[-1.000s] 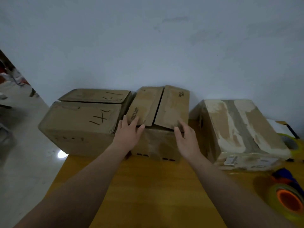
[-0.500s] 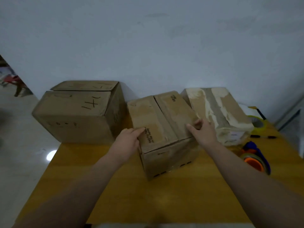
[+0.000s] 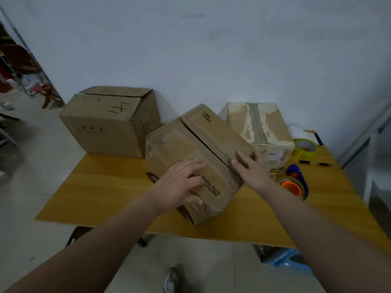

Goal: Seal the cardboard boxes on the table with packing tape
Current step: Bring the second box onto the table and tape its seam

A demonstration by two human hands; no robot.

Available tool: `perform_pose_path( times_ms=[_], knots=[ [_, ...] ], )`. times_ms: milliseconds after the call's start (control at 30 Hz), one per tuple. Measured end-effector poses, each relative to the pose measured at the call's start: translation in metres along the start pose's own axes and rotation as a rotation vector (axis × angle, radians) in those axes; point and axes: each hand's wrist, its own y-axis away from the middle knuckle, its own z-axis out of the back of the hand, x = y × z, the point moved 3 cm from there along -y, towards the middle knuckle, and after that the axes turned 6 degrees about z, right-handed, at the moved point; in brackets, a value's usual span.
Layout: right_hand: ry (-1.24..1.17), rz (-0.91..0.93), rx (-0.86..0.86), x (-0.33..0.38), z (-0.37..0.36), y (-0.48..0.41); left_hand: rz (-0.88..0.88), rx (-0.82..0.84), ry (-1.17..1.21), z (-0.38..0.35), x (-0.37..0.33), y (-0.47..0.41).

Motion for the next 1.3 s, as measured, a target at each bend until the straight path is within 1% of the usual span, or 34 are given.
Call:
perform_pose_path(
  times_ms=[67,167,233,300,433,500,567,667,767,900,1000,1067,1167,1300],
  knots=[
    [0.111,0.048,0.047,0.004,-0.002,0.009,0.025,-0.010,0.009,-0.008,-0.024,-0.005],
    [0.134,0.116,0.068,0.009,-0.010,0.015,0.123,-0.039,0.035,-0.012,-0.047,-0.016],
    [0.101,0.099,0.086,0.010,-0.016,0.015,0.166,-0.035,0.022,-0.014,-0.053,-0.022],
    [0.054,0.105,0.083,0.011,-0.018,0.011,0.141,-0.037,-0.018,-0.016,-0.059,-0.028],
    [-0.022,0.176,0.038,0.008,-0.012,0.002,0.072,-0.059,-0.057,-0.020,-0.060,-0.040],
    [-0.045,0.210,0.024,0.003,-0.004,0.003,0.074,-0.051,-0.043,-0.022,-0.057,-0.046],
    [-0.132,0.254,0.003,-0.003,0.005,0.009,0.103,-0.063,0.007,-0.021,-0.056,-0.054],
    [-0.286,0.180,-0.038,-0.025,0.015,0.017,0.145,-0.081,0.120,-0.017,-0.070,-0.070],
    [-0.261,0.105,-0.115,-0.066,0.028,0.011,0.092,-0.090,0.158,-0.019,-0.105,-0.094],
    [-0.013,-0.030,-0.198,-0.133,0.063,-0.008,0.045,-0.073,0.146,-0.028,-0.150,-0.135],
    [0.205,-0.158,-0.093,-0.185,0.086,-0.023,0.099,0.027,0.138,-0.044,-0.173,-0.163],
    [0.262,-0.242,-0.011,-0.212,0.098,-0.032,0.164,0.120,0.132,-0.061,-0.181,-0.178],
    [0.212,-0.291,0.027,-0.240,0.102,-0.049,0.273,0.230,0.137,-0.091,-0.182,-0.188],
    [-0.006,-0.348,0.007,-0.257,0.086,-0.063,0.435,0.362,0.200,-0.122,-0.174,-0.180]
  ],
)
